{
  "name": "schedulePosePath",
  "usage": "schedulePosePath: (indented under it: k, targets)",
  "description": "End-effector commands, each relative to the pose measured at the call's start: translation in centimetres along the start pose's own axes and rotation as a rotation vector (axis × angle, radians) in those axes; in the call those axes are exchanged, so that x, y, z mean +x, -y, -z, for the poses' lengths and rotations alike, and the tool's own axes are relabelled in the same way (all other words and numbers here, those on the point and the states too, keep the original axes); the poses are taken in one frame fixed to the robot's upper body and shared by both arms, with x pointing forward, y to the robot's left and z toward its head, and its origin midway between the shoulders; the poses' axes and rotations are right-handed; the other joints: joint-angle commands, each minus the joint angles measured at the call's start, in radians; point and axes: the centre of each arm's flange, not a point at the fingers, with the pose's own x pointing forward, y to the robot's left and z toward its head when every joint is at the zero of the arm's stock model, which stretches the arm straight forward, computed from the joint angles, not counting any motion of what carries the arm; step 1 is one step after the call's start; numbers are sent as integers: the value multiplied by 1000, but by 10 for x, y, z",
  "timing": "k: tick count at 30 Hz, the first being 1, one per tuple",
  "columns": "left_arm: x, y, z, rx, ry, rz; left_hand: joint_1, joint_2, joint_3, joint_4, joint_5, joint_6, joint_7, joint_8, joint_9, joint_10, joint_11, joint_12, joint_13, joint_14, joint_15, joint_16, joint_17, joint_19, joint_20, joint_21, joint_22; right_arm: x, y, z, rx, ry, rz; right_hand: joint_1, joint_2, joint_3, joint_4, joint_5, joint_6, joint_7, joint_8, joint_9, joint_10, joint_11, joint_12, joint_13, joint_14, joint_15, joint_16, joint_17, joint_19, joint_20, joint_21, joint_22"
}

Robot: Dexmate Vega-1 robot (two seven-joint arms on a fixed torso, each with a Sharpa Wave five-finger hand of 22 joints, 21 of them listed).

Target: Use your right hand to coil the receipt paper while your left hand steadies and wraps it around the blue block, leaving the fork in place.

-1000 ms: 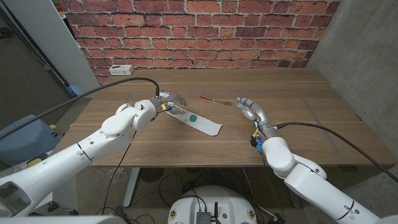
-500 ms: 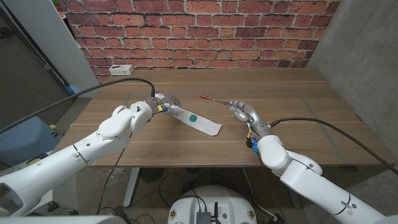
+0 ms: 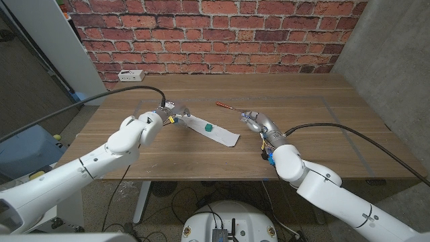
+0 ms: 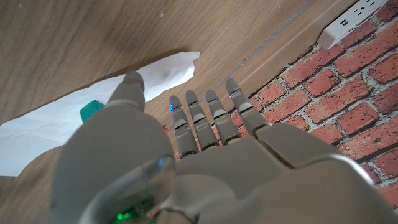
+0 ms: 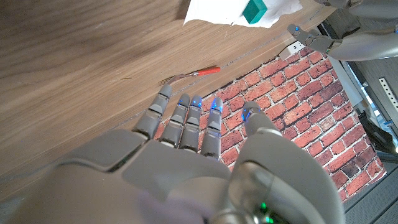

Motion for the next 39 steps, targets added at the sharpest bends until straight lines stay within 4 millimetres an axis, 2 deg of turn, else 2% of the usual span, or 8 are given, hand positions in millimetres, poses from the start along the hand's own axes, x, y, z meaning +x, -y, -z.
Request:
schedulePosePath:
  k: [1, 7, 10, 13, 26, 32, 39]
  targets:
    - [1, 7, 2, 72, -53, -14, 23, 2, 6, -11, 9, 4, -10, 6, 2, 2, -12, 0, 0, -7, -102, 9, -1, -2, 1, -4, 3, 4, -11, -4, -14, -2, -34, 10, -4, 7, 0, -1, 23, -2, 7, 5, 18, 0, 5, 6, 19, -4, 10, 4, 19, 2, 7, 5]
    - [4, 14, 2, 113, -77, -57, 62, 4, 14, -23, 11, 24, -20, 12, 3, 3, -26, 3, -6, -4, -115, 17, -5, 2, -4, -8, 3, 5, -15, -4, -10, 0, -46, 13, -4, 8, 4, -2, 48, 6, 9, 5, 33, 1, 5, 6, 42, -7, 22, 10, 32, 3, 10, 5]
    - [8, 20, 1, 139, -94, -84, 87, -3, 14, -26, 10, 47, -24, 19, 3, 17, -42, 10, -11, 2, -128, 22, -7, 9, -16, -9, 3, 6, -15, -3, 1, -7, -43, 14, -4, 8, 5, -2, 50, 7, 8, 5, 38, 1, 6, 6, 44, -7, 24, 11, 35, 3, 10, 6]
    - [11, 24, 2, 142, -97, -80, 102, -7, 11, -25, 11, 57, -29, 20, 3, 29, -43, 15, -14, 14, -144, 29, -8, 17, -25, -9, 3, 7, -15, -2, -1, -9, -44, 14, -4, 8, 5, -2, 56, 8, 8, 5, 40, 4, 5, 6, 46, -6, 25, 13, 35, 2, 10, 6]
    - [24, 38, 3, 156, -90, -107, 122, -16, -2, -16, 12, 68, -34, 18, 4, 63, -56, 32, -14, 54, -169, 49, -4, 43, -37, -7, 3, 11, -14, 0, 9, -15, -48, 16, -7, 8, 8, -3, 61, 9, 4, 5, 40, 1, 1, 6, 45, -6, 28, 17, 37, 2, 9, 6]
    - [29, 43, 2, 165, -84, -114, 138, -10, -3, -15, 14, 80, -36, 21, 5, 83, -61, 41, -13, 75, -174, 61, 2, 52, -40, -7, 4, 11, -12, 1, 10, -15, -46, 16, -8, 7, 8, -3, 63, 10, 1, 5, 41, 5, -2, 6, 45, -5, 29, 19, 37, 3, 8, 6]
    - [38, 47, 1, 171, -72, -110, 188, 19, 9, -19, 13, 93, -36, 22, 5, 115, -66, 53, -11, 100, -182, 75, 10, 71, -43, -4, 5, 13, -10, 2, 11, -15, -41, 17, -10, 6, 8, -3, 65, 11, -1, 5, 41, 3, -4, 7, 45, -3, 30, 21, 37, 4, 7, 7]
